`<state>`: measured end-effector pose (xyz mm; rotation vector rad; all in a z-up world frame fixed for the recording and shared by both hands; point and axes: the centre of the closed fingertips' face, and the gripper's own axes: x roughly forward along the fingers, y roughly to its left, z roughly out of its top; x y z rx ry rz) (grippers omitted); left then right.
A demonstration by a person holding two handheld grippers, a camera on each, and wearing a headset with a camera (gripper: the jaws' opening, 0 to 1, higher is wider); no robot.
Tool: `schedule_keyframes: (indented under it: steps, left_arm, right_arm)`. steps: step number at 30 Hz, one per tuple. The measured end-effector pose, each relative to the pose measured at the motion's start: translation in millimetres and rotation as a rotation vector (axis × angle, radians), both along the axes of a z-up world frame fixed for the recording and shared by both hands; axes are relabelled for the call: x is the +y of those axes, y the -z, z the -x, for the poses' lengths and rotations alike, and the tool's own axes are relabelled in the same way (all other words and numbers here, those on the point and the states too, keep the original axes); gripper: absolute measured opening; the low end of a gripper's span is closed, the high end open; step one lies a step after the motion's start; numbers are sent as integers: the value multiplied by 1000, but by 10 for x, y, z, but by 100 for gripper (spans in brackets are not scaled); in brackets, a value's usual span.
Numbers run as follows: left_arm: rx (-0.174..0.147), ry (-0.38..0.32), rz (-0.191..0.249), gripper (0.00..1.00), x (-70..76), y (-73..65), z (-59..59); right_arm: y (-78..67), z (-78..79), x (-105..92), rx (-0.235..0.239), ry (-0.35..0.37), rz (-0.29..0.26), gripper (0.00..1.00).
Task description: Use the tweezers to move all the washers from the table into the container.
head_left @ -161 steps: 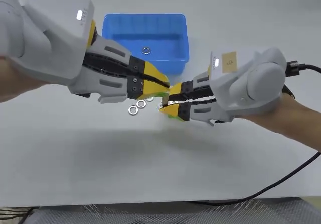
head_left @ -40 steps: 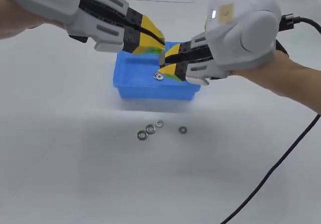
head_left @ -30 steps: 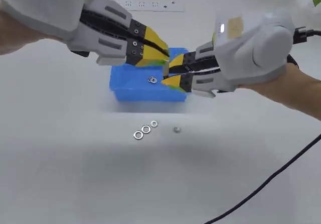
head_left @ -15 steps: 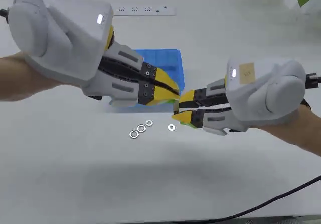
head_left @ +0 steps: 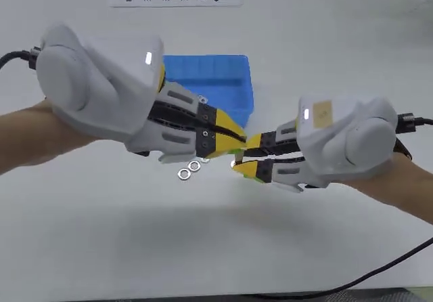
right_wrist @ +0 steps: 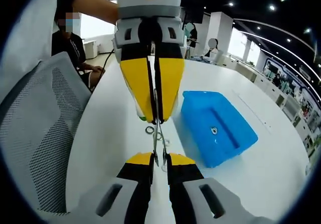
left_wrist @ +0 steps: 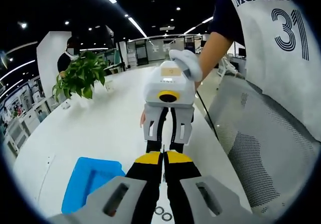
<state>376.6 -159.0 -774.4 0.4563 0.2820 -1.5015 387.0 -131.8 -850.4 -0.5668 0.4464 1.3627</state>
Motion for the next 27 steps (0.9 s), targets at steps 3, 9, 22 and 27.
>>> schedule_keyframes:
  steps: [3, 9, 22, 27]
  left_arm:
    - [11, -6, 4, 5, 2, 14, -27]
    - [18, -10, 9, 5, 12, 33, -69]
    - [24, 1, -4, 5, -4, 89, -50]
    - [24, -15, 8, 5, -6, 87, -84]
  right_arm:
    - [17, -18, 2, 7, -1, -2, 12]
    - [35, -53, -16, 14, 10, -8, 12]
    - [84, -33, -30, 21, 19, -6, 12]
    - [85, -48, -31, 24, 20, -8, 12]
